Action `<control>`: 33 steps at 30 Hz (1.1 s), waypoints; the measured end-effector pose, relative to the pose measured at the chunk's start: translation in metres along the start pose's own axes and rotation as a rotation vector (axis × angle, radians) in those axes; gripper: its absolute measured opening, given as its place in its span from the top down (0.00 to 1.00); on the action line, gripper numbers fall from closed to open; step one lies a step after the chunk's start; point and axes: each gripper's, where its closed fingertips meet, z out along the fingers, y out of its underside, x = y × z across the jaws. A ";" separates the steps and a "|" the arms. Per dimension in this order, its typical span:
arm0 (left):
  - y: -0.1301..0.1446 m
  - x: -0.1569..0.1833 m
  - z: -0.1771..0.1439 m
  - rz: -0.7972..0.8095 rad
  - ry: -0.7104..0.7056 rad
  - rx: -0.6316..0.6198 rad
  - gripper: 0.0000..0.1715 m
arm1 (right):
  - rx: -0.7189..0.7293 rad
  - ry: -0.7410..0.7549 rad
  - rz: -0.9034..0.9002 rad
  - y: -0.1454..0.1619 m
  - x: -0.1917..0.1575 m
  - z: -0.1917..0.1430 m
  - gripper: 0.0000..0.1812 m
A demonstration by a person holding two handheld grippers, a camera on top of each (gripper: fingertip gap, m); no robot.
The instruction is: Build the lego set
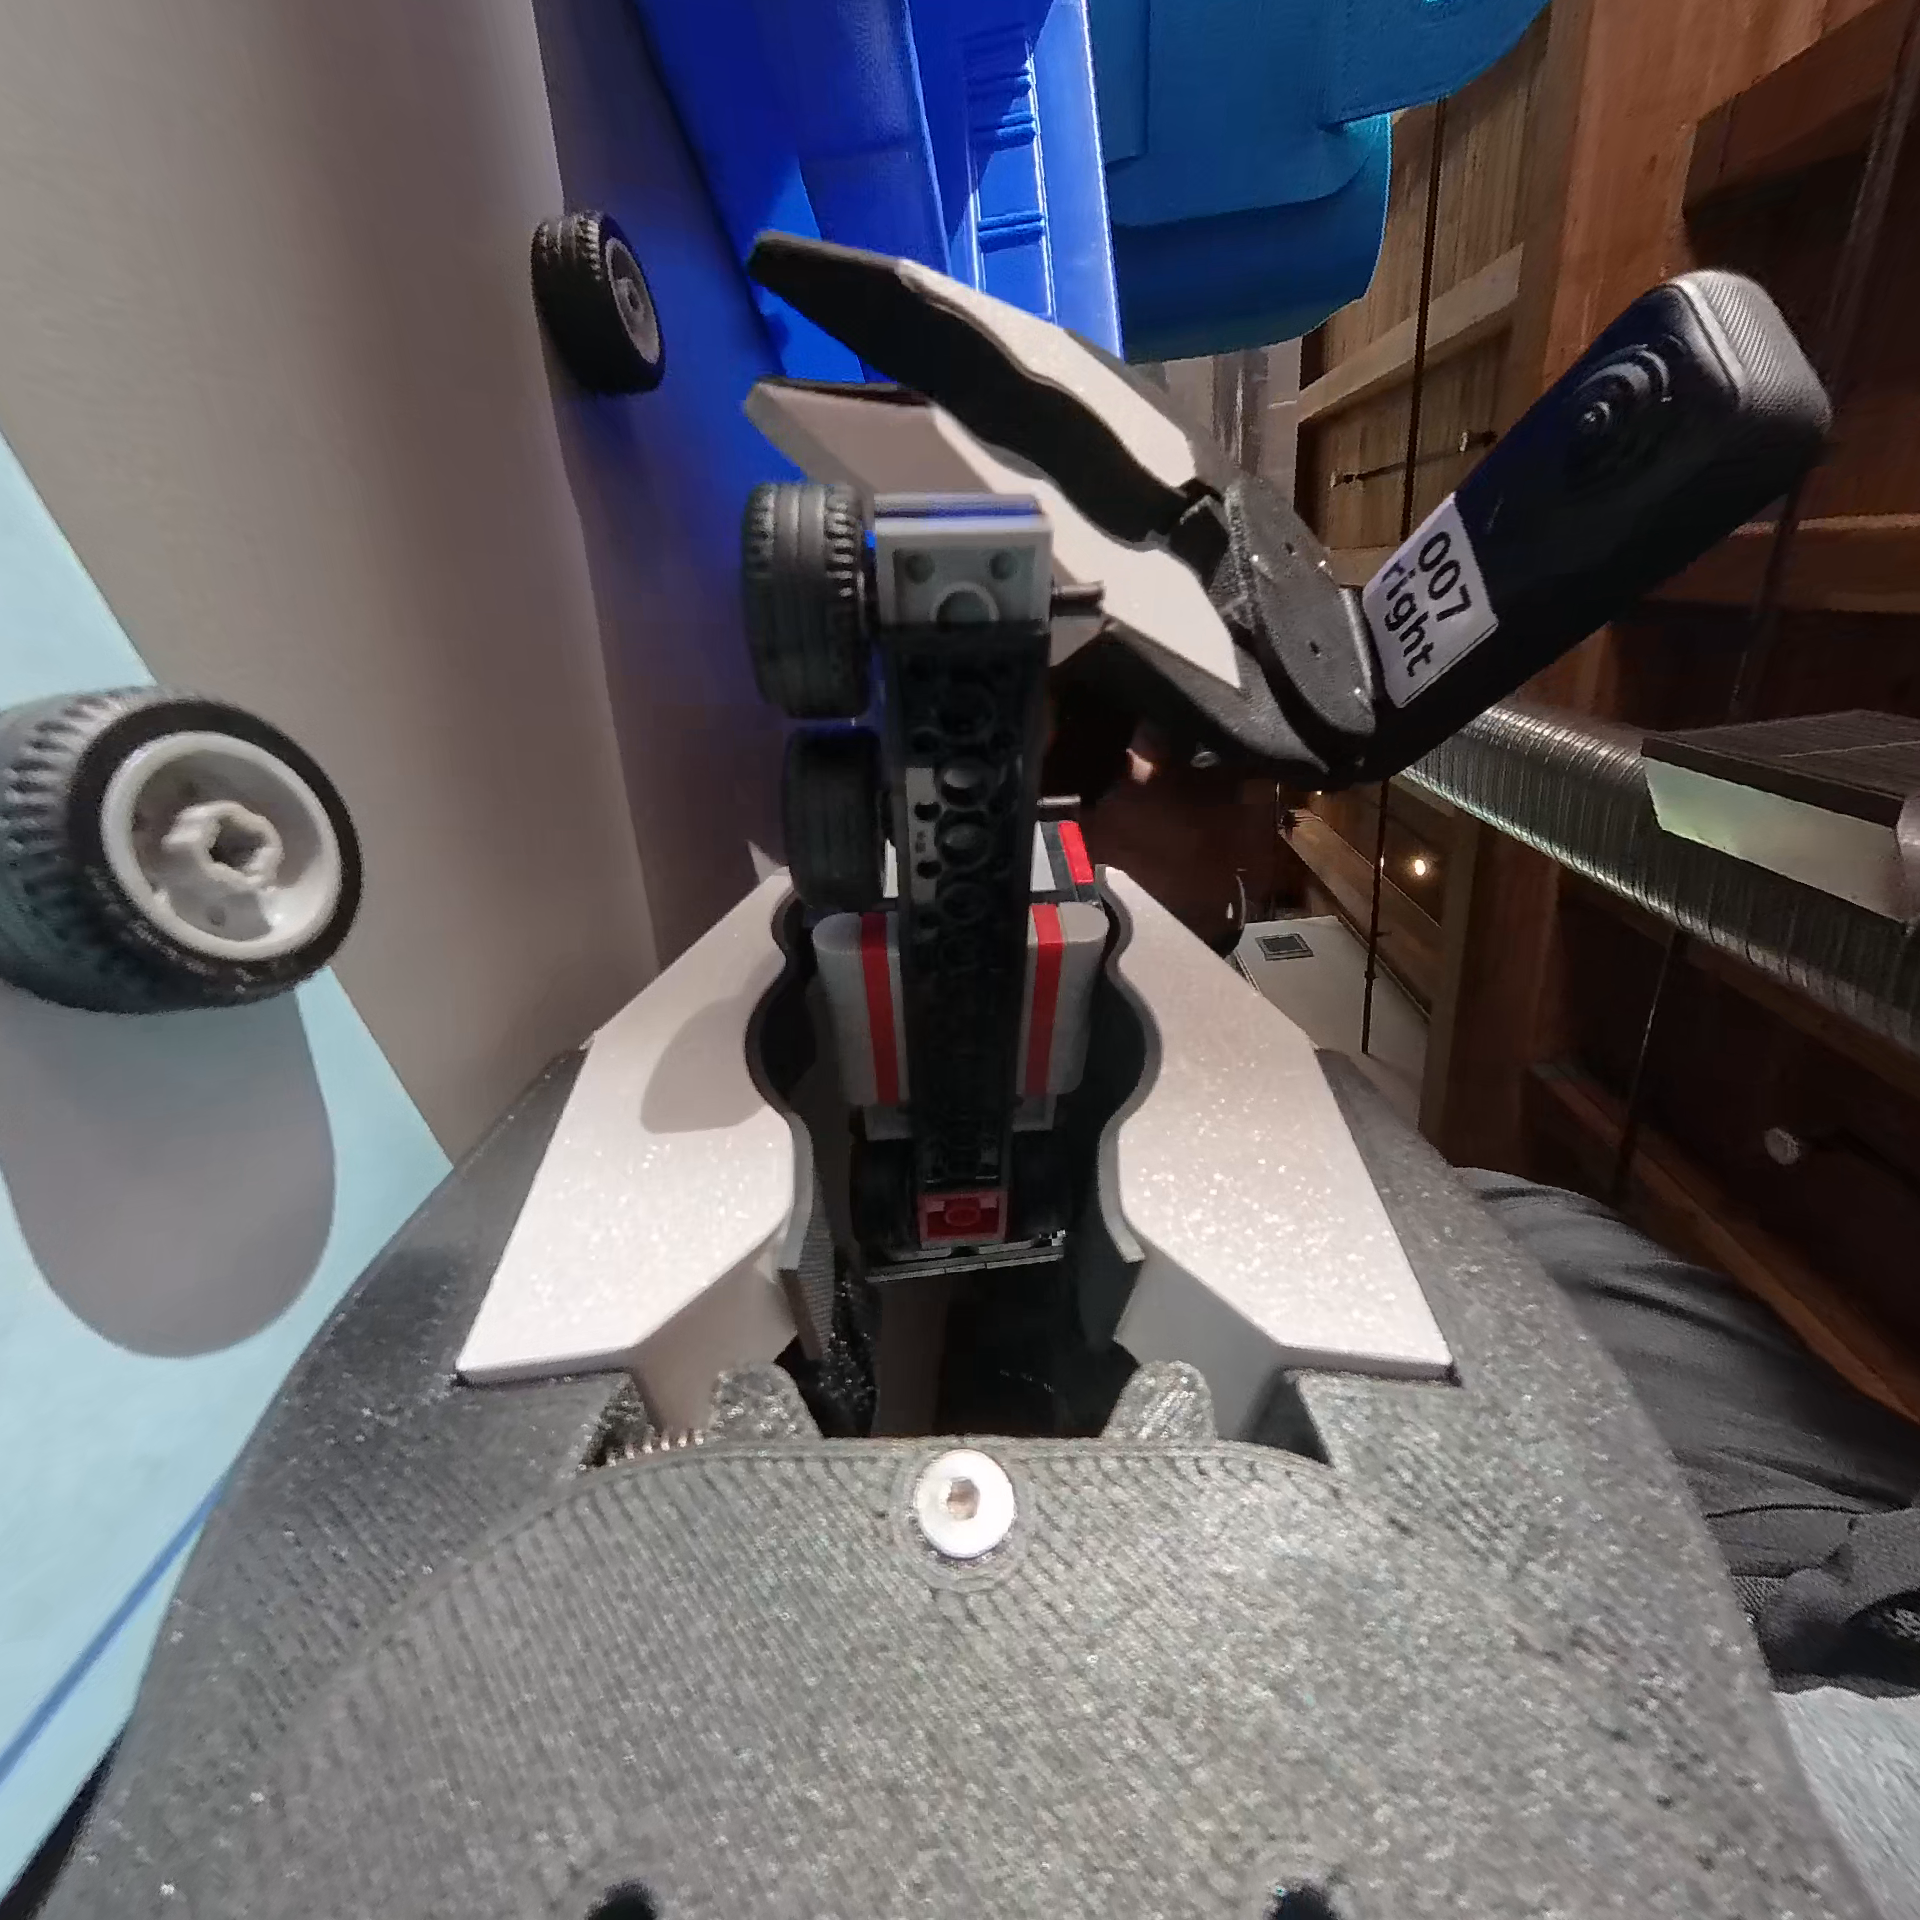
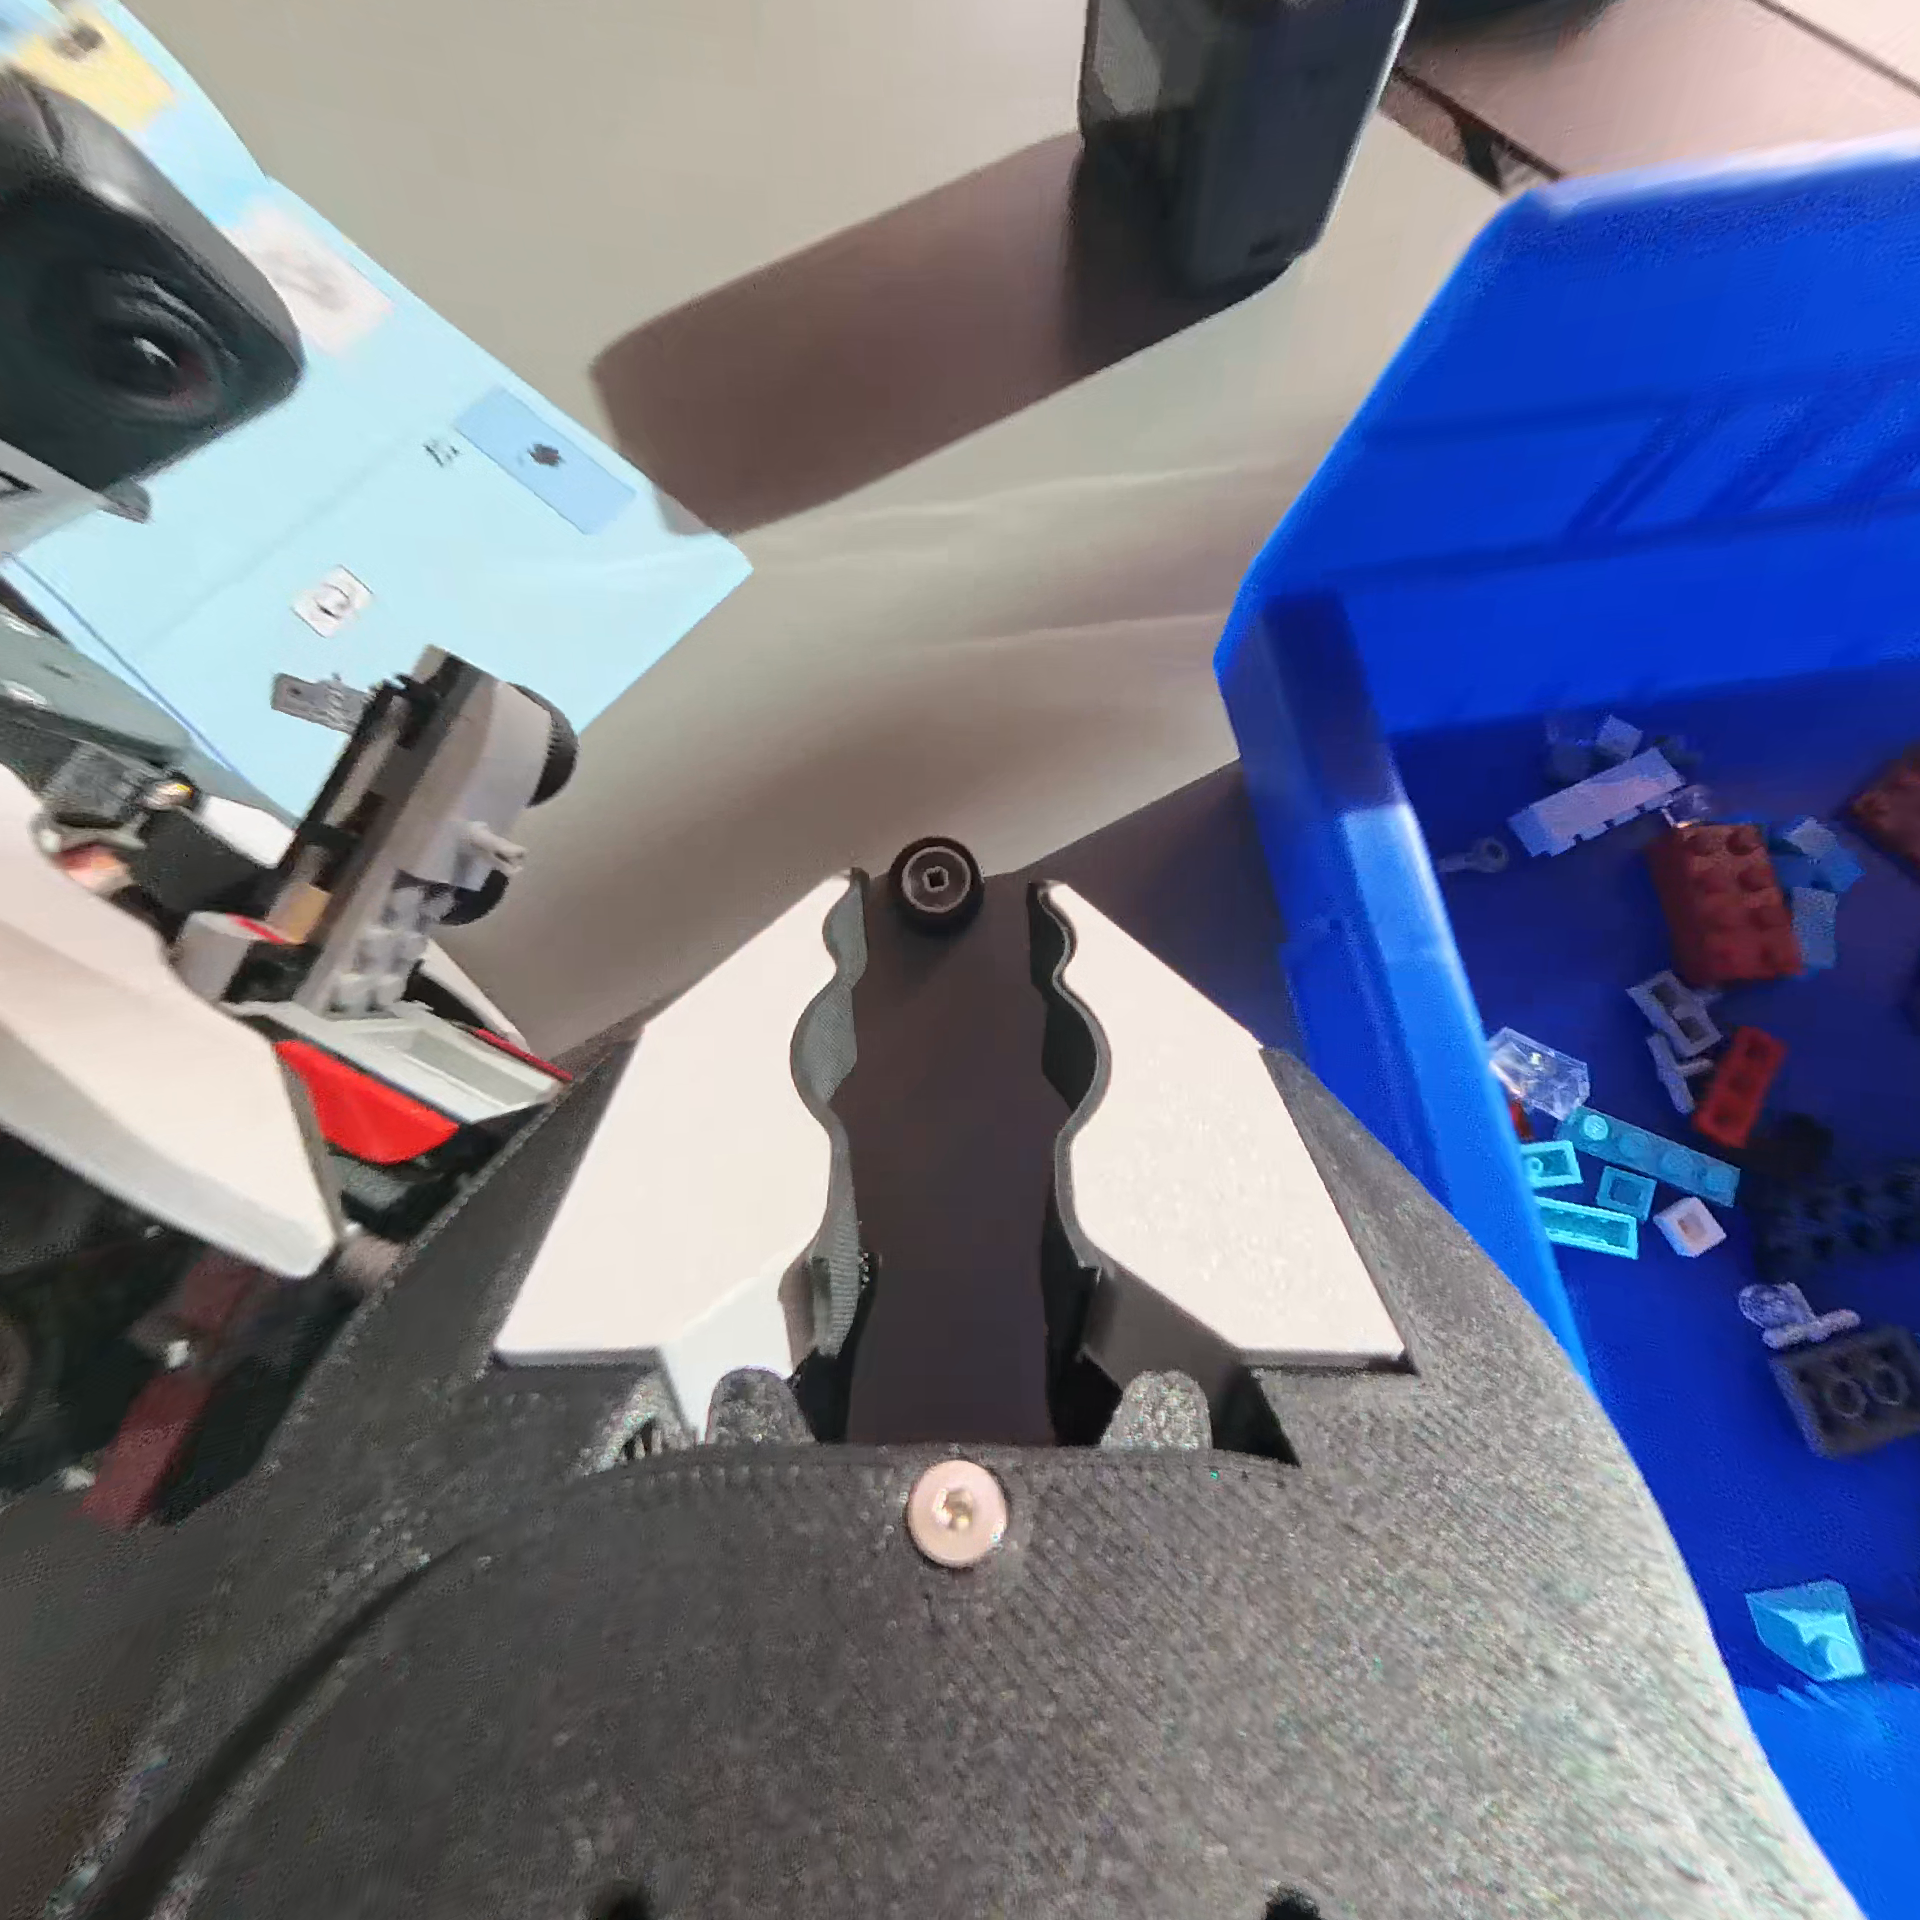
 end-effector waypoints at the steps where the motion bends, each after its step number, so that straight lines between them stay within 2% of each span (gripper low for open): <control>1: 0.000 0.000 0.000 0.000 0.001 -0.002 0.70 | -0.016 0.007 -0.018 0.004 -0.001 0.005 0.82; 8: 0.001 0.001 0.000 -0.006 0.012 -0.011 0.70 | -0.052 -0.022 -0.117 0.012 -0.009 0.019 0.87; 11: 0.001 0.001 0.000 -0.009 0.012 -0.018 0.70 | 0.018 -0.177 -0.144 -0.001 -0.028 0.003 0.87; 15: 0.004 -0.001 0.000 -0.001 -0.014 -0.038 0.70 | 0.140 -0.377 -0.191 -0.026 -0.055 -0.036 0.87; 18: 0.009 -0.002 0.002 0.007 -0.031 -0.062 0.70 | 0.162 -0.468 -0.260 -0.028 -0.076 -0.050 0.87; 33: 0.026 0.001 0.006 0.004 -0.016 -0.179 0.70 | 0.087 -0.533 -0.376 -0.008 -0.091 -0.049 0.87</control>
